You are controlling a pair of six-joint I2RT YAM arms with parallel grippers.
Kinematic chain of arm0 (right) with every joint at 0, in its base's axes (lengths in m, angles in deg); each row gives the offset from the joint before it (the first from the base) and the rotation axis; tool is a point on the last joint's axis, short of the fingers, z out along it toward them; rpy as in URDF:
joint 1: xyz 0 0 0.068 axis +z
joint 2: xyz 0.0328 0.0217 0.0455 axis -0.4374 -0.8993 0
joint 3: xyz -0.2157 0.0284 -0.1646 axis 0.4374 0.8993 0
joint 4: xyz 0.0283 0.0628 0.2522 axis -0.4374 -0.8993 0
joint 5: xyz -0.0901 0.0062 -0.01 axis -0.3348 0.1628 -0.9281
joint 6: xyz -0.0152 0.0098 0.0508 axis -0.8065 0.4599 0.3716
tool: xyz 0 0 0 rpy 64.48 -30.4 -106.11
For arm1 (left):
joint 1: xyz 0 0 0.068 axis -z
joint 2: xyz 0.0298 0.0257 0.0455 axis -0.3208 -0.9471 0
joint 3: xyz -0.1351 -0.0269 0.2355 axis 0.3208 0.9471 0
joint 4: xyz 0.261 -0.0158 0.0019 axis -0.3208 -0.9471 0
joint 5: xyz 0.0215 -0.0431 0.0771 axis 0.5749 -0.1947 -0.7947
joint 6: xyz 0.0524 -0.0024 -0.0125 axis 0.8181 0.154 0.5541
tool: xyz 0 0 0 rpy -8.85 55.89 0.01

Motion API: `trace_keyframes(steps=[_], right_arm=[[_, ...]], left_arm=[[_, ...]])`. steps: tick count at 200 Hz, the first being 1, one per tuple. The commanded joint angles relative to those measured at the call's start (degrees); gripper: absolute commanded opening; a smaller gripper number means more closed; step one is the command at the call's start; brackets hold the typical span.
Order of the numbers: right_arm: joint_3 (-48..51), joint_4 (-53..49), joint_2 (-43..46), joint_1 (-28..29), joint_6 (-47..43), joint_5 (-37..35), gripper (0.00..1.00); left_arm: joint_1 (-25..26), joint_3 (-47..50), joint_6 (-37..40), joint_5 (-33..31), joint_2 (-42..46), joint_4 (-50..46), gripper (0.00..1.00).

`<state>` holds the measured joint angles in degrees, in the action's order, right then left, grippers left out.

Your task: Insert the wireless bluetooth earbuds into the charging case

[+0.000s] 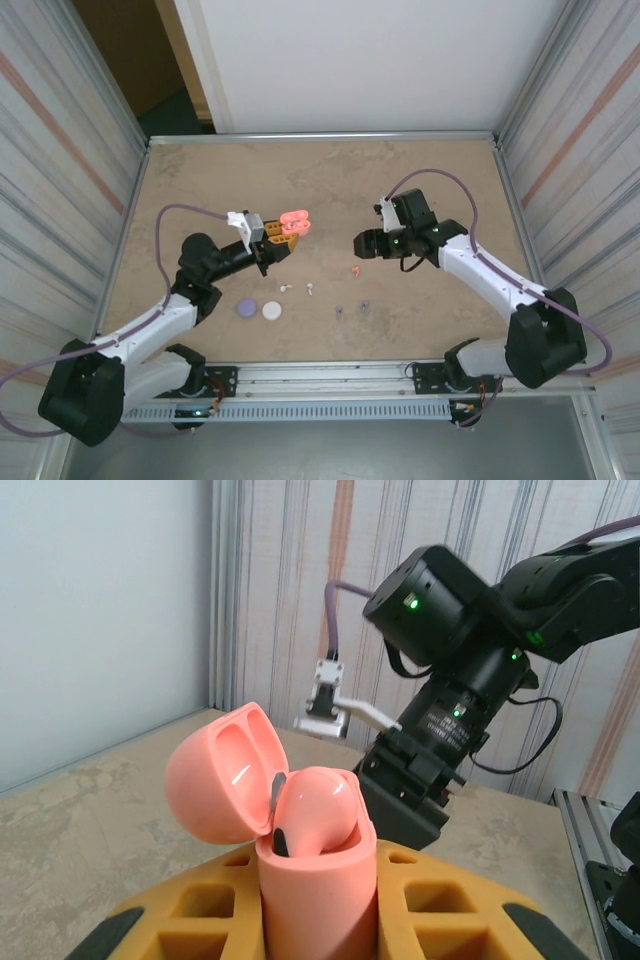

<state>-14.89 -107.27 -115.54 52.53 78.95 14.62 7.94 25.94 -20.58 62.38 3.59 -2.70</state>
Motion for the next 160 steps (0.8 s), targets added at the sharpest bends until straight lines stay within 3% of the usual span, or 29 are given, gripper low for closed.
trace_keyframes(steps=[1,160], right_arm=[[-1.0,-2.2,-2.8,-0.2,0.8,1.1,0.65],[-6.3,-2.9,-17.7,1.7,-0.1,1.1,0.51]], left_arm=[[0.3,-0.5,0.7,-0.6,1.4,0.4,0.00],[0.3,-0.2,0.8,-0.8,1.8,0.5,0.00]])
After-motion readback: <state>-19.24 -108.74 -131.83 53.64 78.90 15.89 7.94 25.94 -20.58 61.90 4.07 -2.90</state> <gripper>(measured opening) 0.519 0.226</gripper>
